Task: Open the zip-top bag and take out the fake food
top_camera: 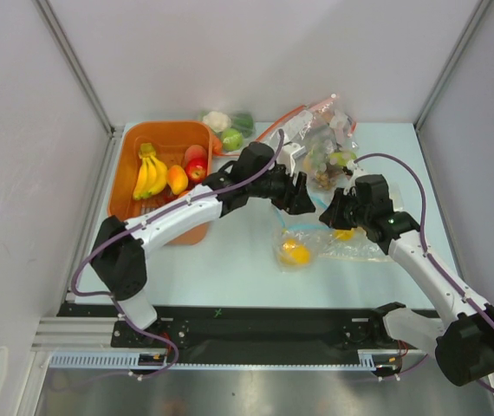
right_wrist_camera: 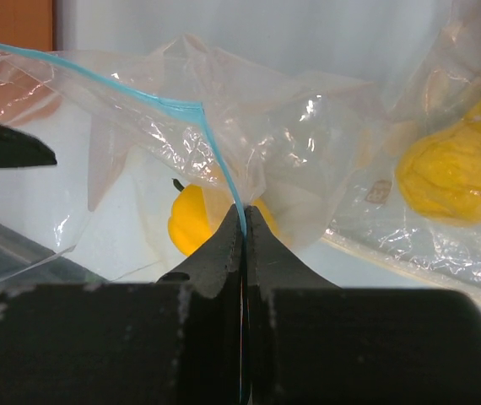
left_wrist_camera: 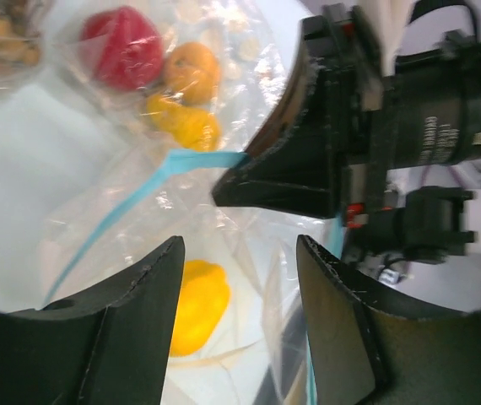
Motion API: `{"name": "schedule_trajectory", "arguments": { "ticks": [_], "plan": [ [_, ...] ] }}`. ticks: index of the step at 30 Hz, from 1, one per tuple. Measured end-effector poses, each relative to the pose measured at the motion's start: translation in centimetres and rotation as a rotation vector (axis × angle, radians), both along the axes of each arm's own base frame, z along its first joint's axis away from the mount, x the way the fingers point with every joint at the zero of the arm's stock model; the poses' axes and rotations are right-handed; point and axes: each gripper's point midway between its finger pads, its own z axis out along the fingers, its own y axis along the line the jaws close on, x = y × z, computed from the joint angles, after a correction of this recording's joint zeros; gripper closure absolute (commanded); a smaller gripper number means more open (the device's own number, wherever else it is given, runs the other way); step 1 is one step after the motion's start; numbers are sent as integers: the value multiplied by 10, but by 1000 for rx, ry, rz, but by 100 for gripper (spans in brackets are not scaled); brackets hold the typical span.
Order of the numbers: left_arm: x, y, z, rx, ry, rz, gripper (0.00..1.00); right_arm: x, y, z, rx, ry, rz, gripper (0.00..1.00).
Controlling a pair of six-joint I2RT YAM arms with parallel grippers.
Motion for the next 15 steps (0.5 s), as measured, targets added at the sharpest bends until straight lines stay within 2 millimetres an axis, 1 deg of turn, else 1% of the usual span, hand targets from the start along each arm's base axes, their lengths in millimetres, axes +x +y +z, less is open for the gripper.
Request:
{"name": "schedule_trajectory", "arguments": {
  "ticks": [2,4,5,8,10,15],
  "plan": [
    [4,3,-3,45,-38,13,40,0,0,0,0,0,0,100],
    [6,6,-13,114,-75,21,40,0,0,0,0,0,0,100],
    [3,7,-20,153,-89,18,40,0,0,0,0,0,0,100],
    [-9,10,-43,264,-123,-14,40,0,0,0,1,0,1,100],
    [-21,11,-58,331,-138,-51,40,0,1,0,3,1,4,100],
    [-42,16,-77,412,-148,-110,38,-1,1,0,5,2,5,100]
  ]
}}
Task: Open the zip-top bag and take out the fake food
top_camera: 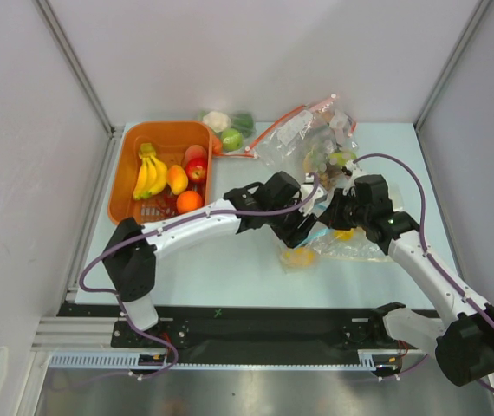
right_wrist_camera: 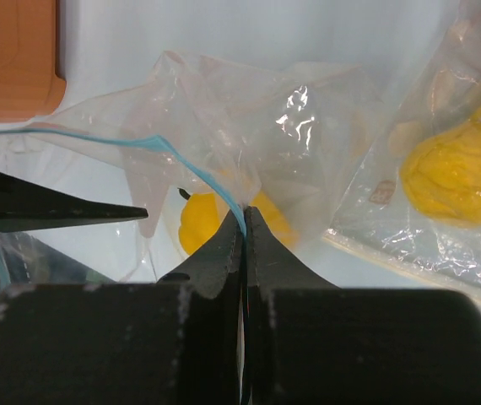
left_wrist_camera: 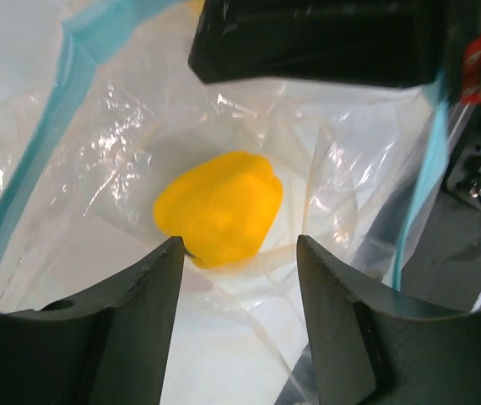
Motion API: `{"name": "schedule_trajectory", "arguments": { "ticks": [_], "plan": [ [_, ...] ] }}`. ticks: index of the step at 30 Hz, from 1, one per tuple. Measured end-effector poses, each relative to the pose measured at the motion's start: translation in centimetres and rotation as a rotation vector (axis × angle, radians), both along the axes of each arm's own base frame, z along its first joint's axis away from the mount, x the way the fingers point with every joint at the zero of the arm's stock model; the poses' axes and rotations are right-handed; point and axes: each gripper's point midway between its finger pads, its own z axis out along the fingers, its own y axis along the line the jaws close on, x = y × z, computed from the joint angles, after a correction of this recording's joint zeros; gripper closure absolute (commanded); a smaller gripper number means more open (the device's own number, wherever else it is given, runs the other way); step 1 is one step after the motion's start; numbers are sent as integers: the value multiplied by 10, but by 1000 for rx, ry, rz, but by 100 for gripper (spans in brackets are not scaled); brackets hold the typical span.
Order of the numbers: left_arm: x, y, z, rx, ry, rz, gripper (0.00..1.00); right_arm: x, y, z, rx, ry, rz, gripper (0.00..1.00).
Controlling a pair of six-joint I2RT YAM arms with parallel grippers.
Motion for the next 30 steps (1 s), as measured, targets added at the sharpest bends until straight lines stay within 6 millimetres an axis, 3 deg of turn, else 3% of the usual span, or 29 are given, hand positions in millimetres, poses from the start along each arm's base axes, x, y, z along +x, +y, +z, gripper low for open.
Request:
{"name": "schedule_trajectory", "arguments": {
  "ticks": [11,24,30],
  "plan": [
    [-9,17,-43,85,5,-6,33,-5,3,-6,19,27,0,100],
    [6,-1,-37,44,-51,-8,28,-3,3,-4,35,30,-21,100],
    [2,-5,-57,70,-22,-74,27,1,2,-3,32,20,-34,100]
  ]
}}
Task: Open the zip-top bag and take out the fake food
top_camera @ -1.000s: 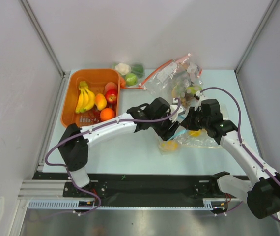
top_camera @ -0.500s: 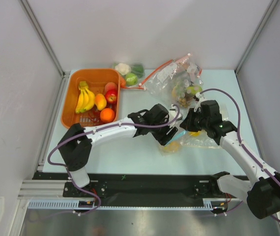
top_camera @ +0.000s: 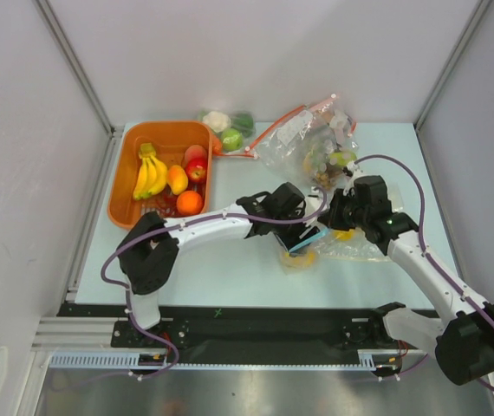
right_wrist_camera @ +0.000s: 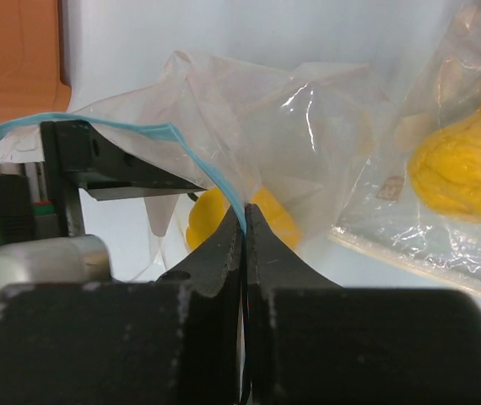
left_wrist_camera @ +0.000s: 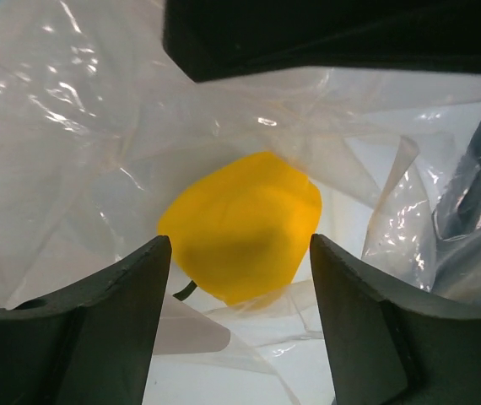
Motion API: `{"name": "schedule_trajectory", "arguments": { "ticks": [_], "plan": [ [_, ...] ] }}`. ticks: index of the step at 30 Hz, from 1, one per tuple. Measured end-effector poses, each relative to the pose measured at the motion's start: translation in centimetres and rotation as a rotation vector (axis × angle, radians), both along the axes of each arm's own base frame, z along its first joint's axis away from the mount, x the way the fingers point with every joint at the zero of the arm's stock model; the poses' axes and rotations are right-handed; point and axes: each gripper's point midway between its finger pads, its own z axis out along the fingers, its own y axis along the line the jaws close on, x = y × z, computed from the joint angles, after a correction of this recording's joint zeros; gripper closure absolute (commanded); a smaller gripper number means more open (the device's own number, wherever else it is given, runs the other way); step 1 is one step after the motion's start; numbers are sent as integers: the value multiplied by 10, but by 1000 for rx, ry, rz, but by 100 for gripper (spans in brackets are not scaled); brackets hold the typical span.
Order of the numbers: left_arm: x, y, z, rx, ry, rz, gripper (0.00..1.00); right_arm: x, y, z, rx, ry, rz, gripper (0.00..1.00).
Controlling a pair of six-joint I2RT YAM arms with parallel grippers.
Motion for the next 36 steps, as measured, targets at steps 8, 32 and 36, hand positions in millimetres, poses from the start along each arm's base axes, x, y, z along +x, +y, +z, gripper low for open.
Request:
{"name": "schedule_trajectory", "arguments": {
  "ticks": [8,32,36],
  "plan": [
    [13,7,0,1,-2,8,27,27,4,31,-11,-73,-8,100],
    [37,-8,4,-117,-70,51,23,11,19,11,-31,-112,35,100],
    [36,-11,0,-115,-54,42,23,12,15,9,-41,-103,16,100]
  ]
}}
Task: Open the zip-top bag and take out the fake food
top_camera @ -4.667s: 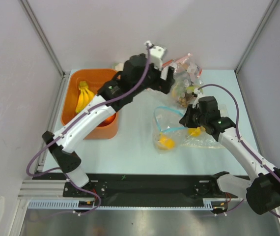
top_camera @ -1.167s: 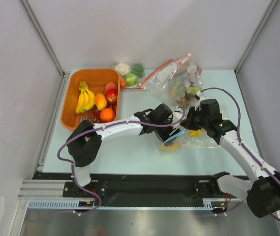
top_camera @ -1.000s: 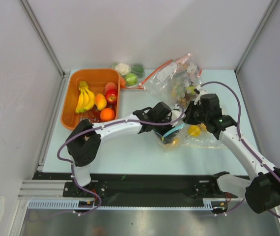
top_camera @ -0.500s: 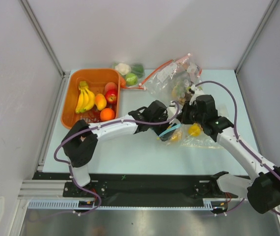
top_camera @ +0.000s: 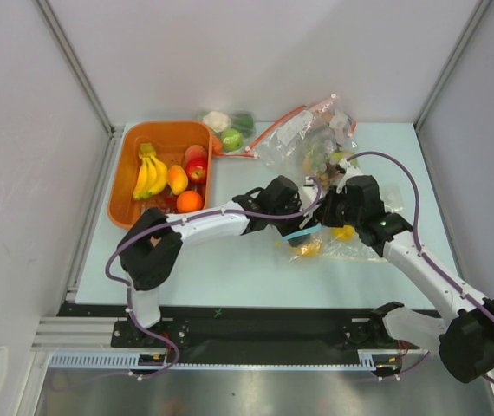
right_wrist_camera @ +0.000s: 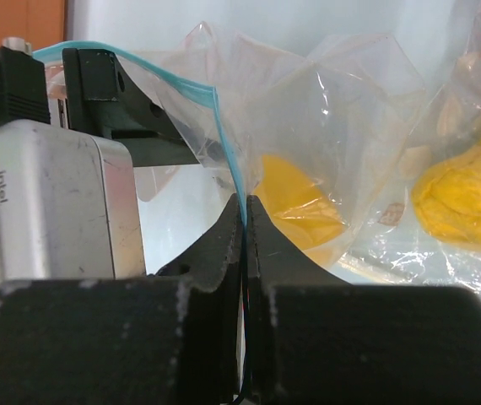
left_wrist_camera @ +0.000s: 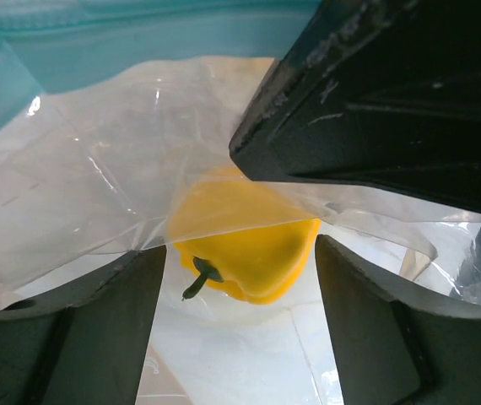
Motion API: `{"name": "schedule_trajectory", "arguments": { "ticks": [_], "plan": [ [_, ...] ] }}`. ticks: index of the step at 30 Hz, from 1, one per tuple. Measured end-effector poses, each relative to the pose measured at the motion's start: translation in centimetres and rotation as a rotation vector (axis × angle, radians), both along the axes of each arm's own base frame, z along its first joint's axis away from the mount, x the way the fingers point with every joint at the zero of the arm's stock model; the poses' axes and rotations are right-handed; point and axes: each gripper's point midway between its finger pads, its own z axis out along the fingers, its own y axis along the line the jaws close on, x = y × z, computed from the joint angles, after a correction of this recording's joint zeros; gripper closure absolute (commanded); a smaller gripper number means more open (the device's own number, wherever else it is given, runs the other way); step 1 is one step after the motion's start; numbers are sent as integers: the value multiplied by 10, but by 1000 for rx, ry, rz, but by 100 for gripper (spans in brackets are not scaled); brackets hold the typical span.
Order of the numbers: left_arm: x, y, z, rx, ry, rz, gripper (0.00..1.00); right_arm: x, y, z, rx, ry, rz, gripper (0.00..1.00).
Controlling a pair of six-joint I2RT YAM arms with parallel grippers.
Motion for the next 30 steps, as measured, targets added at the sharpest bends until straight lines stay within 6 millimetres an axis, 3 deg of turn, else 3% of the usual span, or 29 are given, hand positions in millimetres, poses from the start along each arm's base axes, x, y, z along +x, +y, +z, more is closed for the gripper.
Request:
{"name": "schedule_trajectory", "arguments": {
  "ticks": [5,13,16,18,25,26,28,30],
  "plan": [
    [-3,0,-4,5,18,-11,19,0,-1,-1,4,8,-13,100],
    [-14,-1,-32,47,97,-49,19,3,-11,-4,-16,20,-67,100],
    [-16,-1,-36,47,113,-60,30,3,-13,-5,-20,22,-77,100],
    [-18,-2,-37,43,123,-66,42,3,-13,-5,-18,21,-80,100],
    [-19,-5,-33,6,148,-94,63,2,-12,-1,-10,15,-79,100],
    [-19,-5,-33,-2,153,-93,70,2,-12,-1,-10,14,-78,100],
    [-18,-5,-33,-18,167,-88,74,1,-11,-1,-8,15,-74,100],
    [-18,-5,-33,-29,179,-84,88,1,-10,-1,-6,16,-69,100]
  ]
}}
